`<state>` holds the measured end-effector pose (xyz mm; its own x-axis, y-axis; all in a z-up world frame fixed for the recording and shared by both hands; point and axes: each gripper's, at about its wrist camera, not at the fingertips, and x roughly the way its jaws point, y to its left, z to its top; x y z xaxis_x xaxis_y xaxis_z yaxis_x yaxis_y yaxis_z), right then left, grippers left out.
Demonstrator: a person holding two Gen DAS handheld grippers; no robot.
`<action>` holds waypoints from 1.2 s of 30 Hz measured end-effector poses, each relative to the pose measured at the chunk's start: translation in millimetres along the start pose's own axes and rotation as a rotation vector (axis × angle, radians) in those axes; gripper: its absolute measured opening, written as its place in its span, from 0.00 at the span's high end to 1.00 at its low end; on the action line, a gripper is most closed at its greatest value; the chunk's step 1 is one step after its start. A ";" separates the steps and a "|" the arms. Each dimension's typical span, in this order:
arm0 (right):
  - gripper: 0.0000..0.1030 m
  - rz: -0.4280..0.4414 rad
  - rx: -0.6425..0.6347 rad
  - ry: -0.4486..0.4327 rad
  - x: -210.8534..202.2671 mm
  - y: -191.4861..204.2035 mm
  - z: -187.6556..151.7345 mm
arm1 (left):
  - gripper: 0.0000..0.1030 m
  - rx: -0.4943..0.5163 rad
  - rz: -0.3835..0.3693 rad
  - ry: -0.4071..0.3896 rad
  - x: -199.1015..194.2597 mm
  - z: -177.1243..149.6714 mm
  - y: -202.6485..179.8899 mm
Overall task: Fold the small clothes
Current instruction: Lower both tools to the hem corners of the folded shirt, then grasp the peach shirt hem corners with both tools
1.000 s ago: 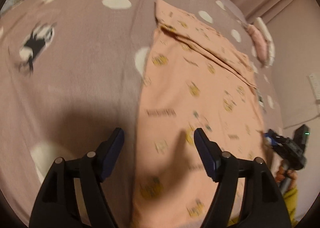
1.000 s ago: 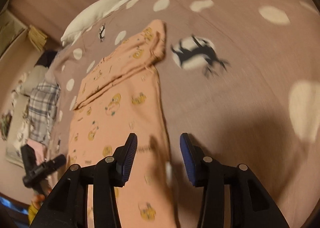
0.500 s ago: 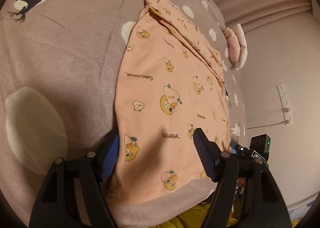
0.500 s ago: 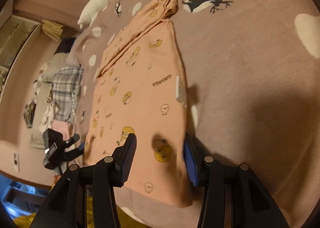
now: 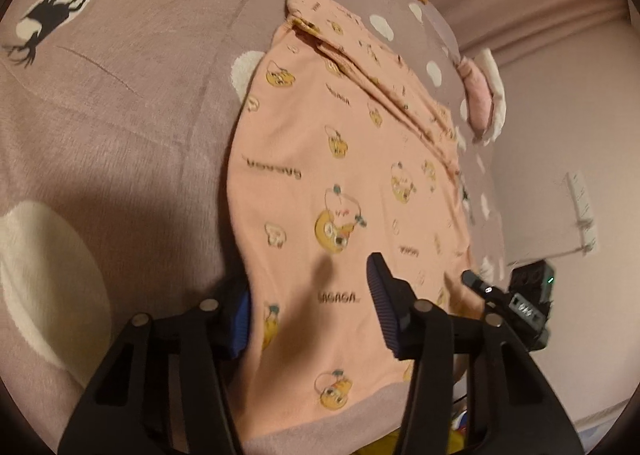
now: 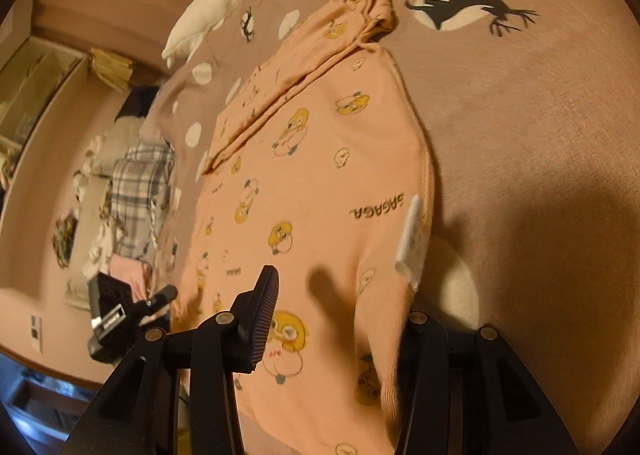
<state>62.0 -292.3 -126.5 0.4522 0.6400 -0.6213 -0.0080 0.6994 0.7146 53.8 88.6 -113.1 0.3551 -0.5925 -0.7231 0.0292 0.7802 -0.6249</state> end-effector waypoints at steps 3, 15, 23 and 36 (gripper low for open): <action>0.57 0.009 -0.019 0.045 -2.4 0.7 -8.1 | 0.59 0.029 0.036 0.008 -0.7 -10.3 -1.3; 0.58 0.027 -0.025 0.096 -11.9 2.1 -35.2 | 0.69 0.131 0.145 -0.006 -2.3 -34.3 -15.2; 0.84 -0.054 -0.053 0.077 -5.6 9.1 -35.7 | 0.90 0.063 0.126 -0.025 -4.4 -34.1 -9.6; 0.94 0.073 -0.080 -0.006 -19.7 23.2 -33.4 | 0.94 0.050 -0.020 -0.086 -26.7 -37.0 -18.9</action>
<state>23.1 -278.1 -108.4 0.4532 0.6882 -0.5665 -0.1118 0.6744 0.7299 9.3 82.3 -92.9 0.4332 -0.5903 -0.6811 0.0834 0.7787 -0.6218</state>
